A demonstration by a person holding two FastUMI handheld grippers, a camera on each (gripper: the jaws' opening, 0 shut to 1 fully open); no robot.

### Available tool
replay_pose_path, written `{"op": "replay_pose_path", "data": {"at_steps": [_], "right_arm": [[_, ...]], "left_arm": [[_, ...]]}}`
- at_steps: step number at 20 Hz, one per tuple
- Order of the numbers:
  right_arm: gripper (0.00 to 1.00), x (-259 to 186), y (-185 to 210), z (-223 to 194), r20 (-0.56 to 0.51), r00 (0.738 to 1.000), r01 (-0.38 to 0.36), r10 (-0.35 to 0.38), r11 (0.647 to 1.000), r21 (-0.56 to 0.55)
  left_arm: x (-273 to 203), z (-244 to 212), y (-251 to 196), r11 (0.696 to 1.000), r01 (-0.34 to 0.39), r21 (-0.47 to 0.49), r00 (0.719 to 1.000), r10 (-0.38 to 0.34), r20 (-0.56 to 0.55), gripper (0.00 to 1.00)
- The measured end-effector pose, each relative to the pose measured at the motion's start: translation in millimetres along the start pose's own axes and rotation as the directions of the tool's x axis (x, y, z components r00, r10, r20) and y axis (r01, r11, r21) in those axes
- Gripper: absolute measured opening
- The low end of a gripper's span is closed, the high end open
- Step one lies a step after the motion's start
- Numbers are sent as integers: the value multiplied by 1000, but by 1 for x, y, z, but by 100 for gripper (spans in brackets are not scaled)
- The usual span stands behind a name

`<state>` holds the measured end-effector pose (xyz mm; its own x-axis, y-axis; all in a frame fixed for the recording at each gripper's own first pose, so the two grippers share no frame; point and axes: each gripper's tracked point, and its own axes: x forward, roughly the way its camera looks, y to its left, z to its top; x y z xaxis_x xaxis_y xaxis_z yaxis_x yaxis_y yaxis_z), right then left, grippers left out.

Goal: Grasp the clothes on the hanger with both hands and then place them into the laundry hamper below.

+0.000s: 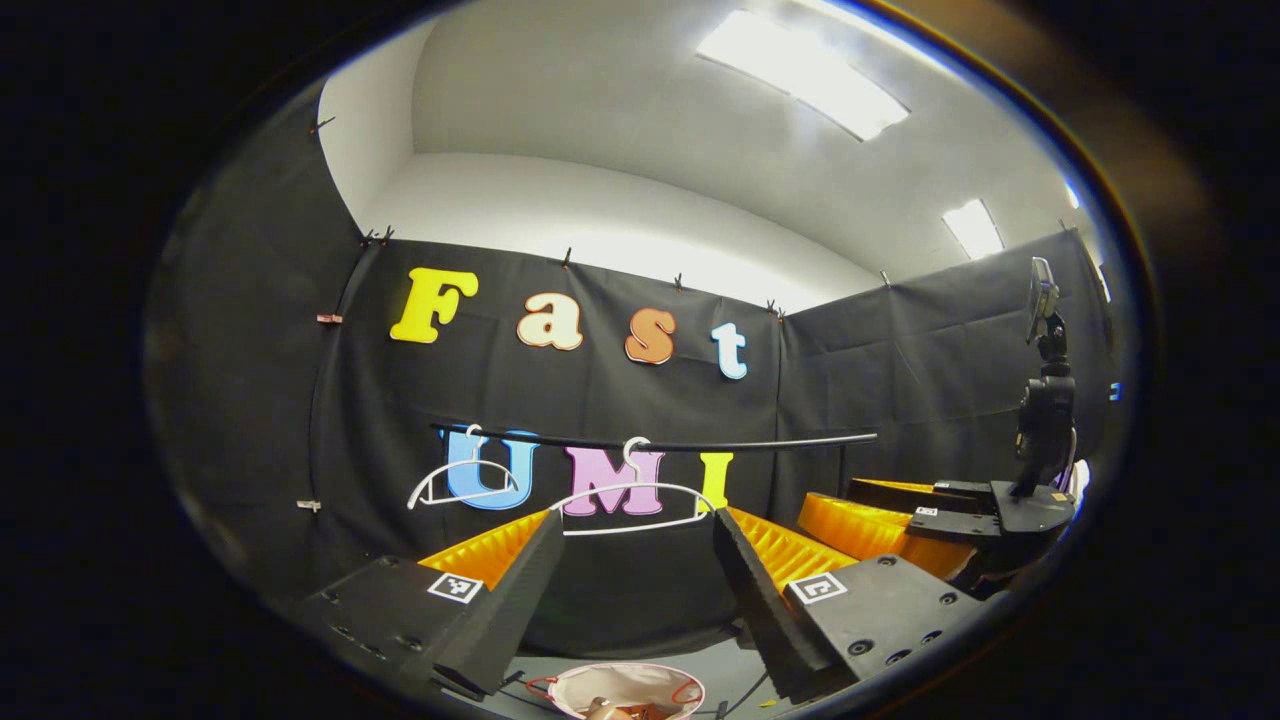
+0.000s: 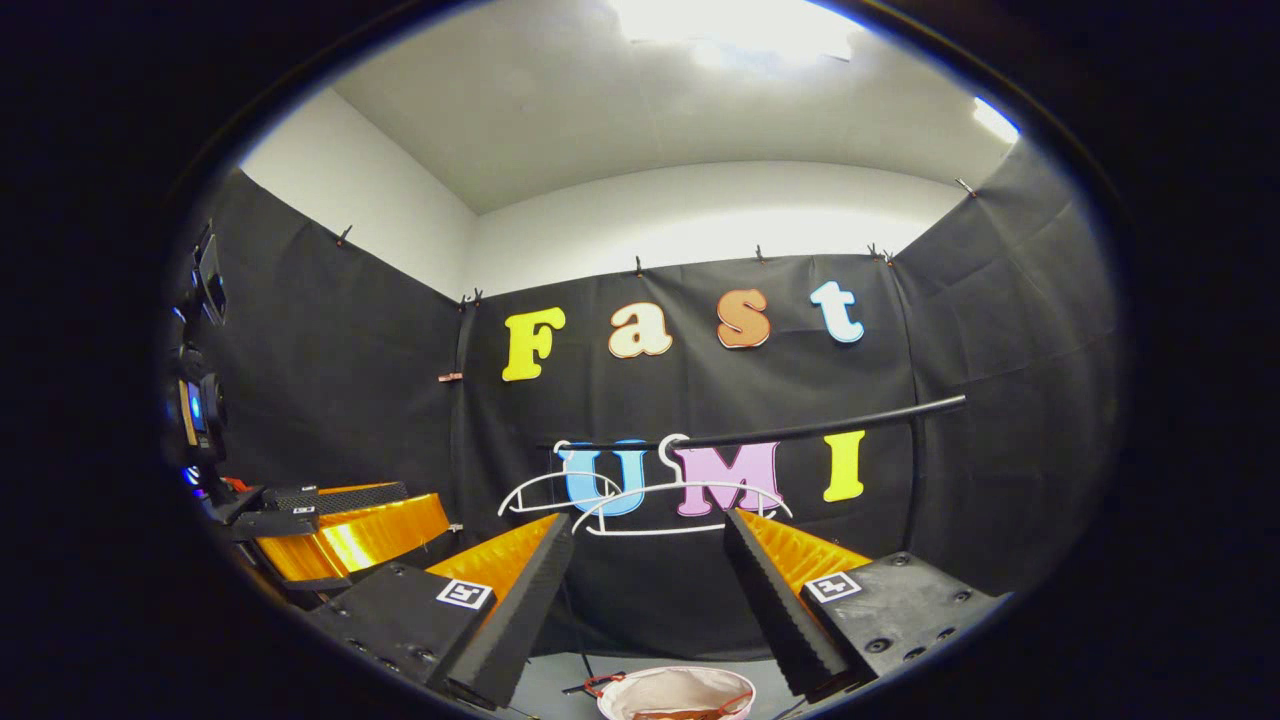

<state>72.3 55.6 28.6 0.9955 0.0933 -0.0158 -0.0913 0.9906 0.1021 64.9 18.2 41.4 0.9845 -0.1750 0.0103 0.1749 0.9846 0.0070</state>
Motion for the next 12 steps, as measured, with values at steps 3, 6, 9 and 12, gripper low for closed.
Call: {"op": "replay_pose_path", "data": {"at_steps": [3,6,9,12], "right_arm": [[100,-2,-7,4,1,1000,4,-4,1000,9],[97,-6,-7,3,-6,1000,-5,5,1000,18],[100,-10,-10,10,14,1000,4,-4,1000,11],[98,-16,-10,10,12,1000,11,-11,1000,8]], "left_arm": [[6,-1,-9,1000,9,-10,1000,-9,-3,95],[7,-1,-14,1000,12,-14,1000,-12,-10,92],[5,4,-18,1000,8,-3,1000,-7,7,95],[2,6,-22,1000,18,-1,1000,-18,10,95]]}}
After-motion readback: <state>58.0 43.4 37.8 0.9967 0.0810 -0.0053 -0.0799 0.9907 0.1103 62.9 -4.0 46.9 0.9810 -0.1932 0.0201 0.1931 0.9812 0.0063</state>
